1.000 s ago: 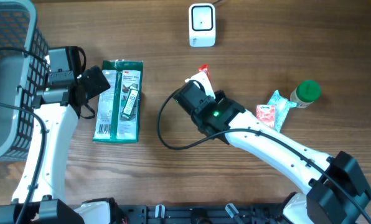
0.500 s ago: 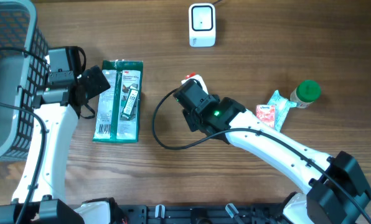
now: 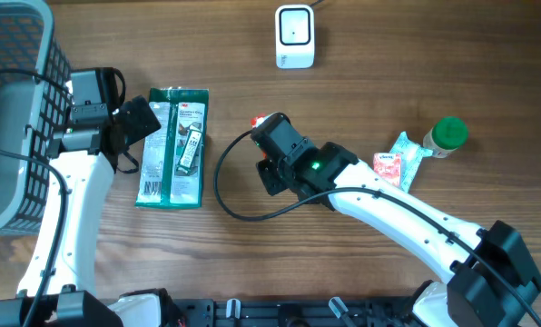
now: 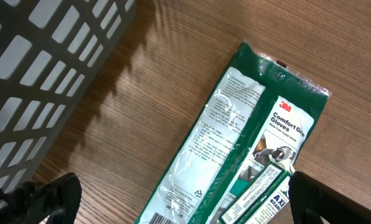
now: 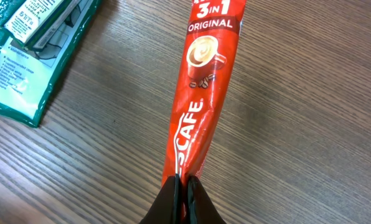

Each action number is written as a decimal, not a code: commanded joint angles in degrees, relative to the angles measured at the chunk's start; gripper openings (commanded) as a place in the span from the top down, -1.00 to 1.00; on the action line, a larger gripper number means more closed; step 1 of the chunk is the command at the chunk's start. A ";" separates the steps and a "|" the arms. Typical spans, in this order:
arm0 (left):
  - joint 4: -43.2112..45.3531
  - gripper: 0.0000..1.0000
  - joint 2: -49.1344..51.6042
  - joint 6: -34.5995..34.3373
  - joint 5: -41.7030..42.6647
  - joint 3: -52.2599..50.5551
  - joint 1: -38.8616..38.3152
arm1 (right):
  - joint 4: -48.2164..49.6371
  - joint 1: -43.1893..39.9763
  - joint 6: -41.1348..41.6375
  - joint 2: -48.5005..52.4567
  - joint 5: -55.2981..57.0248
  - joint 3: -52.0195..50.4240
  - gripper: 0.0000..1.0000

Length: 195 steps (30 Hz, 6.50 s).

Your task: Scan the item barcode

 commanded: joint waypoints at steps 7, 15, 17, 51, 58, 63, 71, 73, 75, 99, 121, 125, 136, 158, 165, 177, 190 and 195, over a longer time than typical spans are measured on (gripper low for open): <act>0.15 -1.00 -0.33 -0.52 0.09 0.17 0.22 | 0.63 -0.15 0.52 -0.28 -0.96 -0.11 0.91; 0.15 -1.00 -0.33 -0.55 0.09 0.15 0.22 | -0.09 -0.76 2.25 -0.28 -1.62 -0.11 0.91; 0.15 -1.00 -0.33 -0.52 0.09 0.15 0.22 | -0.68 -2.12 3.32 -0.28 -1.90 -0.11 0.91; 0.15 -1.00 -0.33 -0.52 0.09 0.17 0.22 | 7.26 -11.80 -1.22 4.20 -23.85 -10.69 0.00; 0.15 -1.00 -0.33 -0.55 0.09 0.15 0.22 | 1.38 -11.91 -1.42 1.68 -23.15 -3.39 -0.74; 0.15 -1.00 -0.33 -0.55 0.09 0.17 0.22 | -5.44 -11.91 -1.42 -0.90 -17.05 1.70 -0.78; 0.15 -1.00 -0.33 -0.52 0.09 0.17 0.22 | -9.94 -11.89 -1.44 -1.42 -11.87 1.81 -0.91; 0.15 -1.00 -0.33 -0.55 0.09 0.17 0.22 | -10.21 -11.91 -1.49 -1.42 -11.76 1.81 -0.93; 0.15 -1.00 -0.33 -0.52 0.09 0.17 0.22 | -10.21 -11.91 -1.44 -1.42 -11.76 1.81 -0.93; 0.15 -1.00 -0.33 -0.52 0.09 0.15 0.22 | -16.28 -16.74 -2.86 -1.46 -21.42 12.85 -1.00; 0.15 -1.00 -0.33 -0.55 0.09 0.17 0.22 | -18.88 -24.30 -9.40 2.03 -27.10 8.07 -0.99; 0.15 -1.00 -0.33 -0.55 0.09 0.17 0.22 | -19.37 -24.24 -8.52 2.10 -27.12 7.48 -0.99; 0.15 -1.00 -0.33 -0.55 0.09 0.15 0.22 | -20.22 -24.09 -8.48 2.14 -31.58 7.48 -1.00; 0.15 -1.00 -0.33 -0.52 0.09 0.15 0.22 | -19.74 -24.09 -7.30 2.40 -31.56 7.48 -0.99; 0.15 -1.00 -0.33 -0.52 0.09 0.15 0.22 | -19.69 -22.91 -7.28 2.40 -31.50 7.48 -0.99; 0.15 -1.00 -0.33 -0.52 0.09 0.15 0.22 | -17.53 -19.10 -7.28 2.40 -31.32 7.48 -0.99; 0.15 -1.00 -0.33 -0.52 0.09 0.15 0.22 | -9.22 -19.10 -7.28 2.40 -31.34 7.48 -1.00; 0.15 -1.00 -0.33 -0.55 0.09 0.17 0.22 | -6.14 -19.10 -7.26 2.40 -31.32 7.48 -0.99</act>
